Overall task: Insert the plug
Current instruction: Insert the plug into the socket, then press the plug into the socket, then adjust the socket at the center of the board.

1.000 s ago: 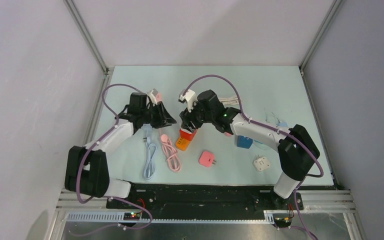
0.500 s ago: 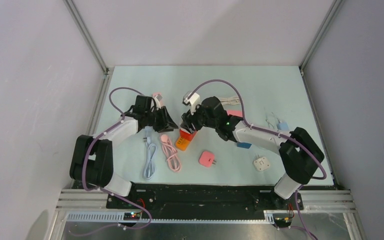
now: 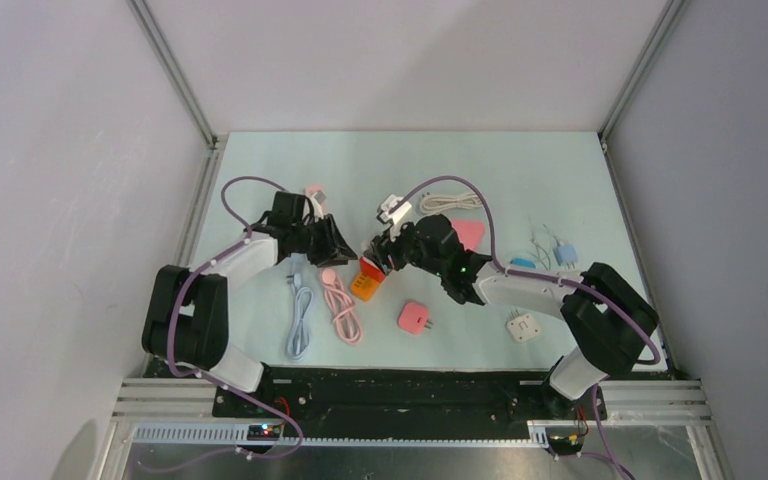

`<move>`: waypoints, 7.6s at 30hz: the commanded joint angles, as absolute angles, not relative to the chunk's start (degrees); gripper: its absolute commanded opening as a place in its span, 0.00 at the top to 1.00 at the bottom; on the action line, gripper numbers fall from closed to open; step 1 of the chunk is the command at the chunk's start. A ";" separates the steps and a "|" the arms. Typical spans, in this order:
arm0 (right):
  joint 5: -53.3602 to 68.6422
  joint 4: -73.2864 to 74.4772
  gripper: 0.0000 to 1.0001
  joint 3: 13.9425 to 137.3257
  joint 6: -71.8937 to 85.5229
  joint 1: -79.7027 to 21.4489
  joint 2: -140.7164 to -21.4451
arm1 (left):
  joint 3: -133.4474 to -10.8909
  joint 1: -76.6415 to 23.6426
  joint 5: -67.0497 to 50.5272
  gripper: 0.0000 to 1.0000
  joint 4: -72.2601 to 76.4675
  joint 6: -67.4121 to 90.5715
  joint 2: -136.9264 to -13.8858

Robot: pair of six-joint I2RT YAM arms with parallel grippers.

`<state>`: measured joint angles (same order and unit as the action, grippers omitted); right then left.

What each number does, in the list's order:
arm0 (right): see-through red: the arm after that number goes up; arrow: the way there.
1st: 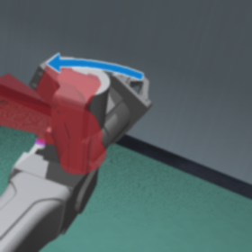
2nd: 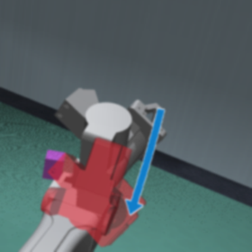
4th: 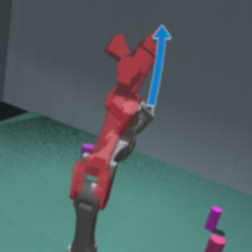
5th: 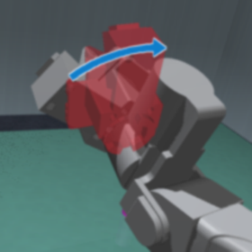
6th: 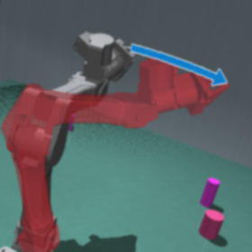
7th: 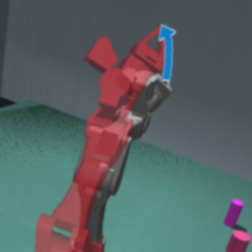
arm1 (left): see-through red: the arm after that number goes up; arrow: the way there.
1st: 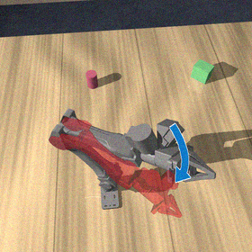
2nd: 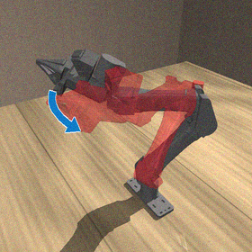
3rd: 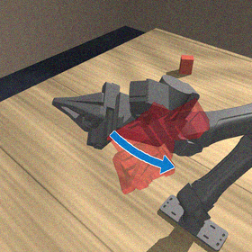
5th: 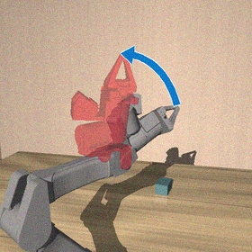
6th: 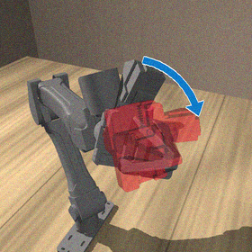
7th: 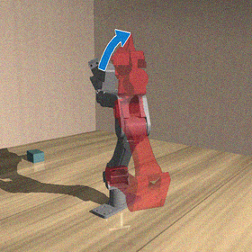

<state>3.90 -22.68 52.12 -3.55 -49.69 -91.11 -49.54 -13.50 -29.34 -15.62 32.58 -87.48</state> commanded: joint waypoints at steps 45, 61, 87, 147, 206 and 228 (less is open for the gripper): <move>0.43 7.12 1.00 48.05 0.25 -51.68 -102.30 | -53.82 -13.89 -29.58 0.63 -14.99 32.96 -92.03; -4.56 6.50 0.81 54.76 1.94 -51.92 -95.60 | -54.45 -13.93 -28.08 0.63 -15.04 32.66 -91.16; -1.37 15.74 0.06 72.43 3.45 -50.33 -90.53 | -55.51 -13.74 -27.80 0.63 -15.47 31.93 -91.49; -9.60 31.73 1.00 70.75 5.91 -54.67 -106.61 | -54.98 -12.34 -28.65 0.64 -16.28 31.03 -91.63; -4.40 28.42 0.22 79.74 24.13 -43.32 -84.56 | -53.04 -13.91 -26.88 0.61 -18.89 28.73 -87.22; -4.49 26.52 0.35 68.39 29.93 -41.14 -77.39 | -48.53 -19.87 -21.03 0.85 -20.56 33.38 -88.11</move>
